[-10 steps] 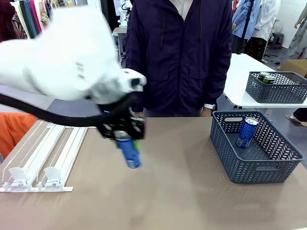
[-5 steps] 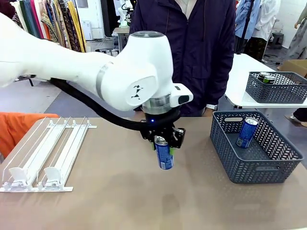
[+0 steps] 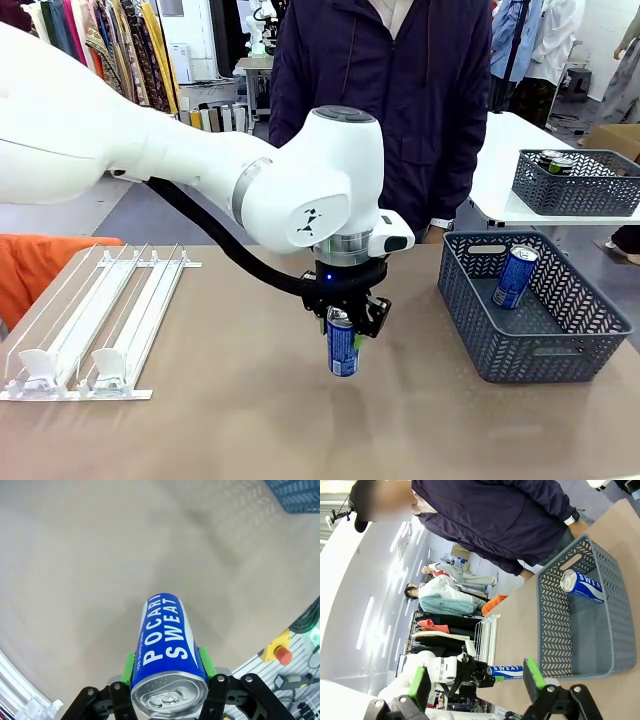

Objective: Retrieve and store the cans from the dispenser.
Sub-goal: Pick up one can from the Automatic Can Dispenser and place it in the middle of the table.

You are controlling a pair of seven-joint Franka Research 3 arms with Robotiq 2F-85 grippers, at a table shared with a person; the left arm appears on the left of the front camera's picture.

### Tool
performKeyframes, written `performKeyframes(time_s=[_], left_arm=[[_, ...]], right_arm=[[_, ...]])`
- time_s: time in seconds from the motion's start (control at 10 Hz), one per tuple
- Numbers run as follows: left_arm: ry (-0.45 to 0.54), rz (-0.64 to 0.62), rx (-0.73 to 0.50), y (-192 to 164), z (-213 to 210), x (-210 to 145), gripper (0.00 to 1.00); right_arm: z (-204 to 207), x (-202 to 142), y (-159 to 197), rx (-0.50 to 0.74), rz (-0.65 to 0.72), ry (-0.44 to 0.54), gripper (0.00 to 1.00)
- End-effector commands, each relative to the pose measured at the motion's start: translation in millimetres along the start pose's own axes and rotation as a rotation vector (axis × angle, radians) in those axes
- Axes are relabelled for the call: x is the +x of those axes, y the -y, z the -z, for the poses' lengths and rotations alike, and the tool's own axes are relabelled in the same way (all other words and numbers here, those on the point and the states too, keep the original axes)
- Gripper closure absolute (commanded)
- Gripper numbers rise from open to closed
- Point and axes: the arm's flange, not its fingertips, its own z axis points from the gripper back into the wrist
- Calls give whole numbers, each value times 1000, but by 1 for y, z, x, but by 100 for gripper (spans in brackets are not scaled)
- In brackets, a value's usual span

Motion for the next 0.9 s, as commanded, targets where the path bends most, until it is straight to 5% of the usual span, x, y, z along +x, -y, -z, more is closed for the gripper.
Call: performKeyframes(time_s=[0.0,0.5,0.6,0.7,0.8], left_arm=[[7,5,30,-2,-4,2,100],[-27,-26,21,-9,6,5,100],[-30,-32,19,-10,6,6,43],[-30,-33,22,-10,6,6,0],[-25,-35,21,-10,5,6,0]], right_arm=[[1,2,-1,20,-23,12,0],[1,2,-1,20,-23,12,0],[1,2,-1,20,-23,12,0],[1,2,-1,20,-23,12,0],[1,2,-1,20,-23,12,0]])
